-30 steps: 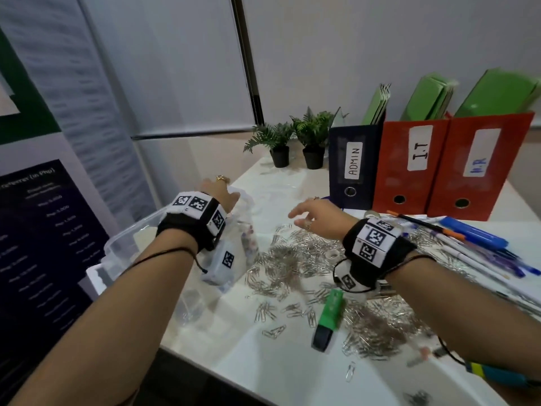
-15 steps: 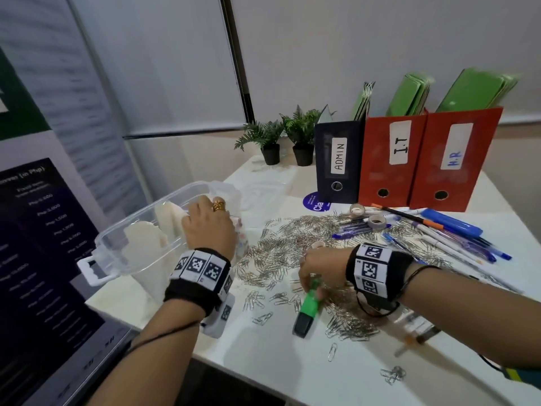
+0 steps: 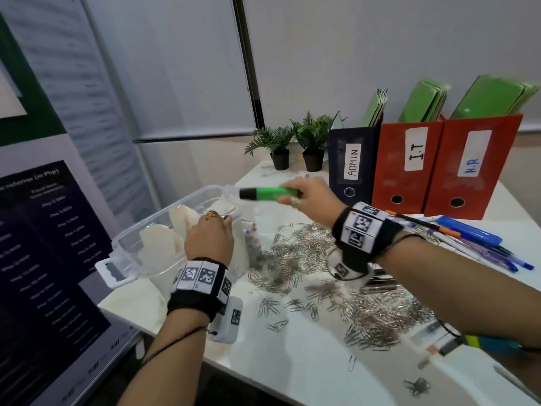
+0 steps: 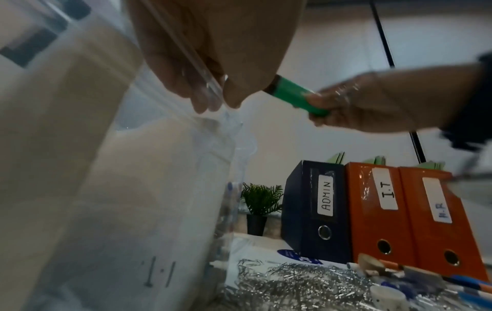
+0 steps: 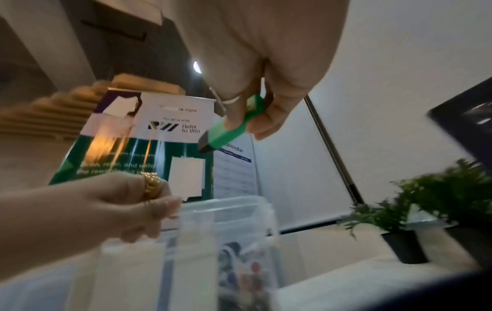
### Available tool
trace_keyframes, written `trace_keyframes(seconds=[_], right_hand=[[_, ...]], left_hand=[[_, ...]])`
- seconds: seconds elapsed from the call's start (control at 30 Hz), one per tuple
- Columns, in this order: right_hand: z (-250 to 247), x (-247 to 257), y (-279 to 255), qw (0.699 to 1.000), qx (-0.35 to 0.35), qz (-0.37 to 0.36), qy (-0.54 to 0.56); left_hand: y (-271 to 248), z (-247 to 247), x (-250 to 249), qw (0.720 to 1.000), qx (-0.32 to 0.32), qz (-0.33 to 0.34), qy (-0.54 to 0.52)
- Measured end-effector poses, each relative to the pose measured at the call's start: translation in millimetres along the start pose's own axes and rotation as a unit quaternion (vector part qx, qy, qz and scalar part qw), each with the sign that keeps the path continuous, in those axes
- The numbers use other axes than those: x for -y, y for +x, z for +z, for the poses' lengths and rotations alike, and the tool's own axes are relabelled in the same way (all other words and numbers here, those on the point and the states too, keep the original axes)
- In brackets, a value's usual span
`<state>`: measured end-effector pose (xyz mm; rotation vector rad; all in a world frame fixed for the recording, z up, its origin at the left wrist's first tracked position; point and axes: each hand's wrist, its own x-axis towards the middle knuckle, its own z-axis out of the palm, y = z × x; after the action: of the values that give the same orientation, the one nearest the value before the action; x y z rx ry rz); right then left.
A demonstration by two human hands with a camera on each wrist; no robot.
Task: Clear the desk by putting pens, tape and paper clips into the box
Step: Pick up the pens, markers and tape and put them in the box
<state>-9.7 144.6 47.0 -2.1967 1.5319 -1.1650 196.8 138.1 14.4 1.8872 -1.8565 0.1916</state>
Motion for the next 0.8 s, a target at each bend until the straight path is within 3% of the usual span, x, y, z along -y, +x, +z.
trace_keyframes(seconds=[0.03, 0.1, 0.3, 0.4, 0.53, 0.63, 0.7, 0.8], right_hand=[[7.7, 11.0, 11.0, 0.999, -0.042, -0.009, 0.011], [27.4, 28.9, 34.0, 0.997, -0.064, -0.022, -0.027], [78.8, 48.2, 55.4, 0.973, 0.053, 0.021, -0.225], [78.3, 39.4, 47.3, 0.973, 0.041, 0.016, -0.225], [46.3, 3.1, 27.9, 0.985, -0.001, 0.065, -0.16], [-0.5, -44.5, 0.0, 0.98, -0.005, 0.135, -0.146], [-36.2, -78.8, -24.2, 0.963, 0.016, 0.201, -0.176], [-84.3, -128.6, -66.7, 0.924, 0.029, 0.309, -0.223]], left_hand=[[-1.1, -0.3, 0.4, 1.0, -0.004, 0.007, -0.002], [-1.6, -1.5, -1.0, 1.0, -0.009, 0.018, -0.003], [-0.8, -3.1, 1.6, 0.999, -0.008, 0.047, 0.01], [0.1, -0.1, 1.4, 0.998, -0.016, 0.067, 0.009], [3.9, 4.0, -2.1, 0.996, -0.021, 0.08, -0.019], [-5.1, 12.8, -15.2, 0.989, -0.063, 0.132, -0.027], [-15.7, 20.4, -36.1, 0.981, -0.072, 0.181, -0.023], [-27.0, 29.4, -76.9, 0.969, -0.029, 0.243, -0.028]])
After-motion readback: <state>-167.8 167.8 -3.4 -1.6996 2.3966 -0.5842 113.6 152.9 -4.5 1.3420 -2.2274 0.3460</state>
